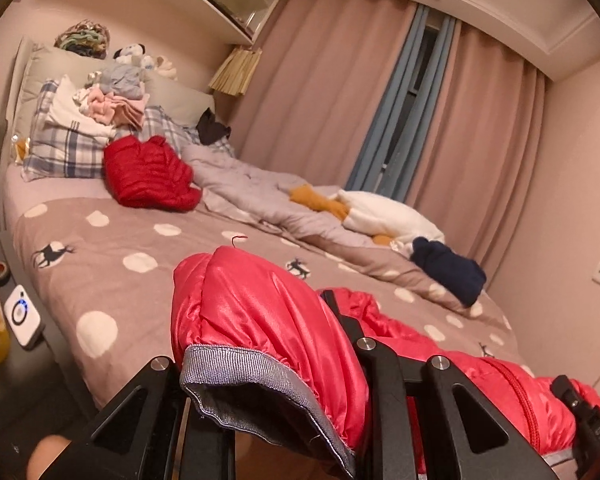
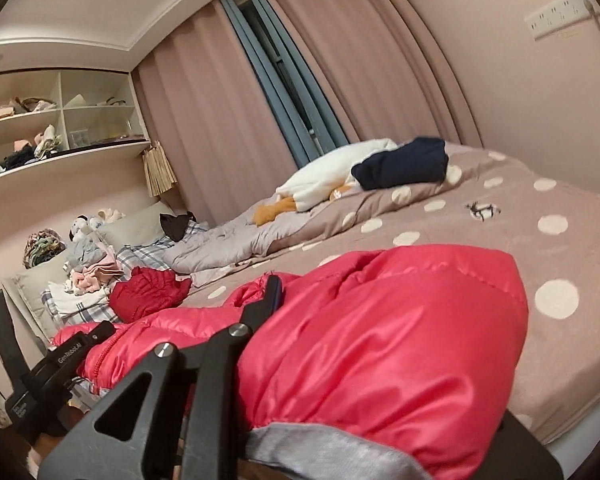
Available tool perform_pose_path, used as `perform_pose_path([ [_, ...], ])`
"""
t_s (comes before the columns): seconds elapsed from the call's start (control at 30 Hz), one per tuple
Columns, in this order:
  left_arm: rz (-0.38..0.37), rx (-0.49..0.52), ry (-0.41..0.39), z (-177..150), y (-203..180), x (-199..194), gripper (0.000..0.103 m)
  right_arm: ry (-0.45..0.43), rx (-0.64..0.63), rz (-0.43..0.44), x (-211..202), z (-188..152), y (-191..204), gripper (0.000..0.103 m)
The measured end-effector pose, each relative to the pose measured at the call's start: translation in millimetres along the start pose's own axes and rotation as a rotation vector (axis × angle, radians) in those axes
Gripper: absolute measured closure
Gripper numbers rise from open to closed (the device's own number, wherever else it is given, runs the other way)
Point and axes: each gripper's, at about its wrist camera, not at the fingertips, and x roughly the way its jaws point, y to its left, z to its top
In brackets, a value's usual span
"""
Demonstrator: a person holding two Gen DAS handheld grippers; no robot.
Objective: Fold large clothes
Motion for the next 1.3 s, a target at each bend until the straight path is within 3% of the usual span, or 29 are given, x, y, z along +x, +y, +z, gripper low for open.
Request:
perform_pose_path([
  [0.43,0.006,0.073,-0.006,21,-17,37,0.081,-0.018,-0.045,-0.004,30,18,3,0.082],
  [0.63,-0.044,0.148,0.019,34,-22,65,0.081,-0.026,-0.06,-0.003,57,28,1,0.082],
  [0.9,-0.053,0.181,0.073,31,-17,108,0.079,-0.007,-0.102,-0.051,105,34,4,0.082],
  [1.13,-0.134,0.143,0.197,34,-1,140,0.069,0.011,-0.094,-0.098,136,29,-1,0.081],
  [1.3,-0.132,0.166,0.25,27,1,157,0.069,0.031,-0.096,-0.125,154,28,-2,0.08],
])
